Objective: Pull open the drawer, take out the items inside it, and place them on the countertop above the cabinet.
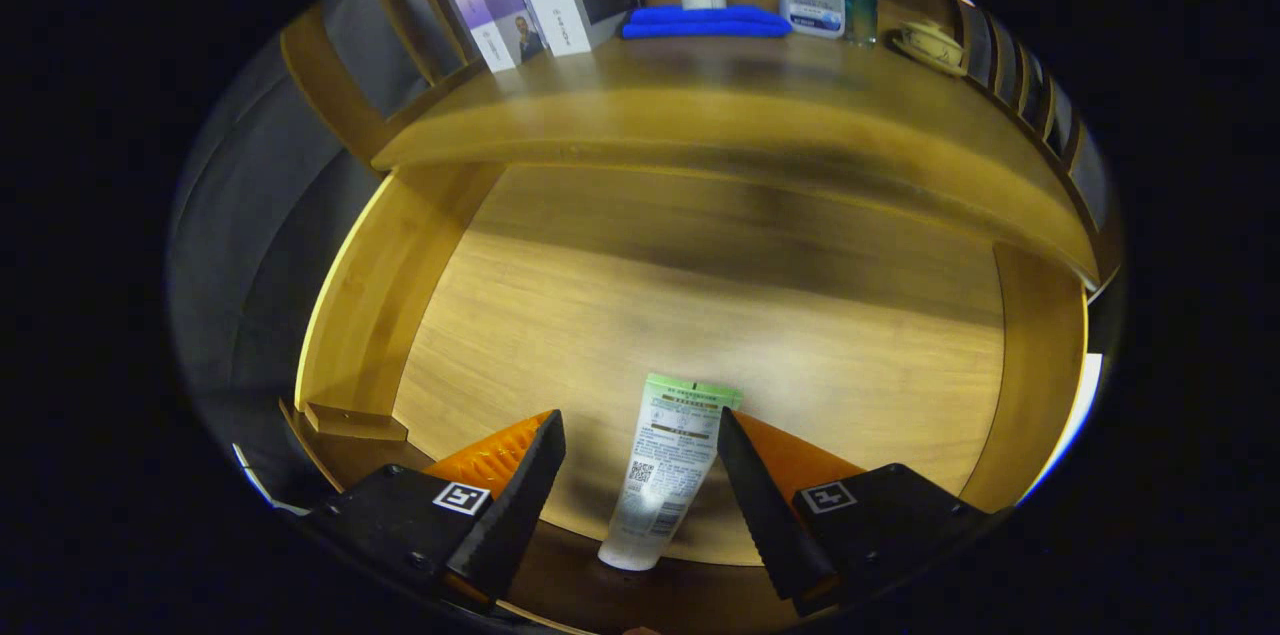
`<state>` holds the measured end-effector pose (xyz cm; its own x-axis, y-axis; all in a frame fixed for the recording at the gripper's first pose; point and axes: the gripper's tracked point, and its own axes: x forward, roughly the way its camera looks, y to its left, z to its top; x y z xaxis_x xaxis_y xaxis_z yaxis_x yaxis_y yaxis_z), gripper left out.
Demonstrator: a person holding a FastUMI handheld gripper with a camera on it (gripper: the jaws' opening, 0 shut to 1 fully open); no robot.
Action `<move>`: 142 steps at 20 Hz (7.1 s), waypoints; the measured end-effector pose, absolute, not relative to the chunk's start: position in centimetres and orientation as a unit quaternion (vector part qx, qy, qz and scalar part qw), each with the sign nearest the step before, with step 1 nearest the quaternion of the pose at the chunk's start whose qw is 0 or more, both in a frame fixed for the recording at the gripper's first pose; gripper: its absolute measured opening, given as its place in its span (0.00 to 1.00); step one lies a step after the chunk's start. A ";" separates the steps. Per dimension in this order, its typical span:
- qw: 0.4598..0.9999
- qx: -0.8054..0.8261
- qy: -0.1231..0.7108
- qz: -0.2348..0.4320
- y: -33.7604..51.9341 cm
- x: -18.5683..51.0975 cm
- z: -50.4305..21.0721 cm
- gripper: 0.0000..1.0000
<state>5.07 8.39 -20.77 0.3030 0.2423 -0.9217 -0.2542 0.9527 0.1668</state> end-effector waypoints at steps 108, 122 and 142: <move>0.890 0.134 0.426 0.093 6.2 25.1 -10.0 0.31; 0.955 0.046 0.283 0.076 5.5 19.1 -5.2 0.99; 0.990 -0.005 0.104 0.092 6.0 -5.1 -7.1 0.98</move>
<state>-5.11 5.98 -7.14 0.9612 0.1815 -0.2078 -0.1837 0.9829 0.0087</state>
